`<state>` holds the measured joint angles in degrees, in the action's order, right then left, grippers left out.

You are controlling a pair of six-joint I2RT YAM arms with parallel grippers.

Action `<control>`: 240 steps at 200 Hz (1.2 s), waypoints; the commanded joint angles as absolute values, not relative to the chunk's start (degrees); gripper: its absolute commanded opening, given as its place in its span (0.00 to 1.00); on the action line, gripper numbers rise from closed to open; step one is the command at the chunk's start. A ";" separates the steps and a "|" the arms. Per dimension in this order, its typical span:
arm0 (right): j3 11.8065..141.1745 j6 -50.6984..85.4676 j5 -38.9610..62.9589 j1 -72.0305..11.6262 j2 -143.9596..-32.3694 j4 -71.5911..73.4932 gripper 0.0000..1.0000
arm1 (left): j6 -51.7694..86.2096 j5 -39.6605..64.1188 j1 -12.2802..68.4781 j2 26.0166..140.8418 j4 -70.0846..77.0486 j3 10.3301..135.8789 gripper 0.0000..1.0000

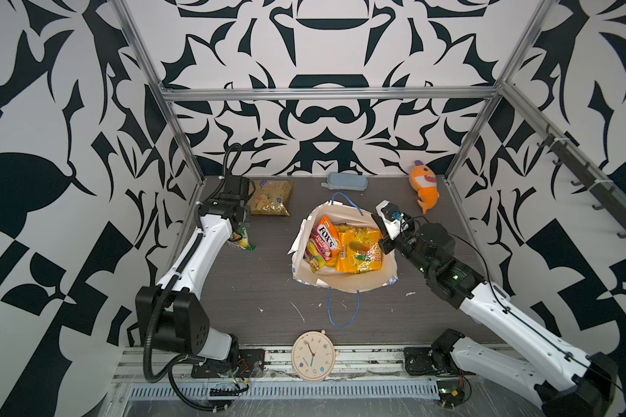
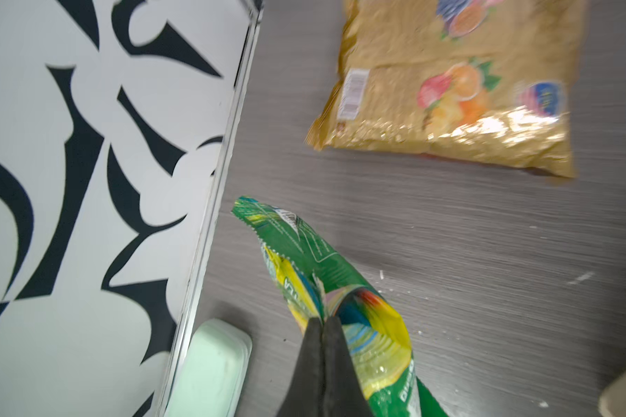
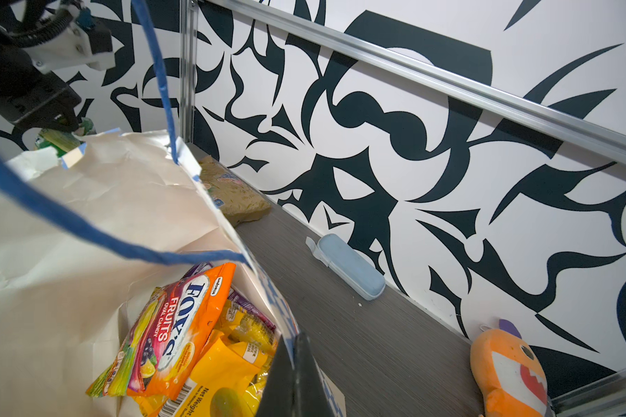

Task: Take the snacks out of the paper bag
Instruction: Place the snack at the middle-left of the table.

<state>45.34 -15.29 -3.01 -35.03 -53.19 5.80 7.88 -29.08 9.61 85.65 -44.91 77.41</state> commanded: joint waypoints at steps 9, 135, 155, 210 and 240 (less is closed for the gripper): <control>45.62 -15.69 -4.23 -35.35 -51.94 9.25 0.00 | 10.59 -32.48 8.96 89.14 -53.56 81.75 0.00; 45.88 -15.43 -4.14 -35.39 -53.59 10.42 0.00 | 5.74 -39.44 9.13 116.93 -67.43 99.88 0.05; 45.88 -15.48 -4.13 -35.33 -53.70 10.45 0.00 | 4.50 -39.68 9.23 116.68 -64.51 100.44 0.13; 46.36 -15.79 -3.88 -35.33 -55.10 11.35 0.00 | 0.89 -37.60 9.23 118.36 -57.00 103.97 0.14; 46.58 -15.86 -3.78 -35.38 -54.61 10.93 0.00 | 0.31 -37.01 9.72 119.55 -56.63 106.54 0.36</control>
<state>45.34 -15.46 -3.27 -35.03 -55.66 7.99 0.86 -37.69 9.26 118.48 -56.84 104.88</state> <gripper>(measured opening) 0.050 0.326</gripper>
